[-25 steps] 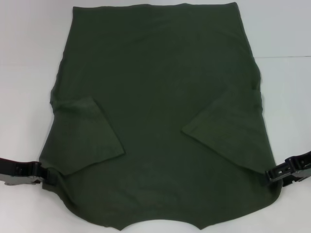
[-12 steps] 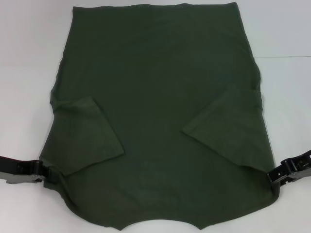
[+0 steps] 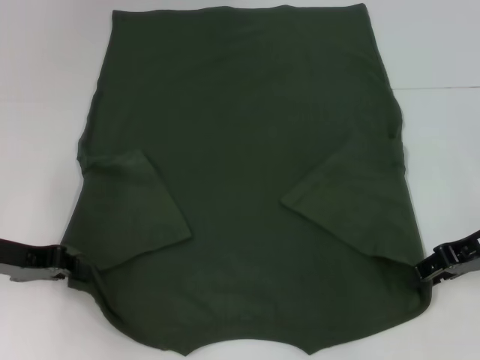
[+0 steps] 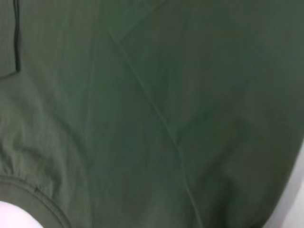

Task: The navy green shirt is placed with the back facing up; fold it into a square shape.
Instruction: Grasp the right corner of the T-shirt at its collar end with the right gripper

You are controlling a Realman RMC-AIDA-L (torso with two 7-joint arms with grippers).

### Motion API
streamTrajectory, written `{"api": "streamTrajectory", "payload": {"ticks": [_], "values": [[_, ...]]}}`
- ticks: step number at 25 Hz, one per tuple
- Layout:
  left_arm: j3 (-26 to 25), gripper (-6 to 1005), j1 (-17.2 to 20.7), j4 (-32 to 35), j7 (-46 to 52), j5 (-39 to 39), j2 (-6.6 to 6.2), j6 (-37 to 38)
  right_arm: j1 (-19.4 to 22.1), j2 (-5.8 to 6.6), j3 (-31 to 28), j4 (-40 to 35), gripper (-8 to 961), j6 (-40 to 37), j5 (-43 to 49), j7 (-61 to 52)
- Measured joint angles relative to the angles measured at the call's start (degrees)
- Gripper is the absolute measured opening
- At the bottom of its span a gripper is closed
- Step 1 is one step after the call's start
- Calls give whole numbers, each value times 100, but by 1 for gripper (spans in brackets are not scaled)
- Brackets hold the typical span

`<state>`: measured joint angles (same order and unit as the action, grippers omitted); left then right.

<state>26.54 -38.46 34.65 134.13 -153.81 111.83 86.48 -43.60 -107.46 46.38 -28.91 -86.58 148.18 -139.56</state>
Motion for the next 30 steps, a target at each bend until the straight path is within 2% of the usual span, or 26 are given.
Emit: {"api": "streamTrajectory", "payload": {"ticks": [8,19,30], "values": [[0,37,-4,-3,15,0,-4,0,-11,15,60,0,412,46,0,-8],[0,36,-13,-3,1,0,2,0,-4,9,99,-1,339,63,0,31],[0,37,31,-3,-18,48,5,-61,-5,-3,94,-9,333,82,0,16]]}}
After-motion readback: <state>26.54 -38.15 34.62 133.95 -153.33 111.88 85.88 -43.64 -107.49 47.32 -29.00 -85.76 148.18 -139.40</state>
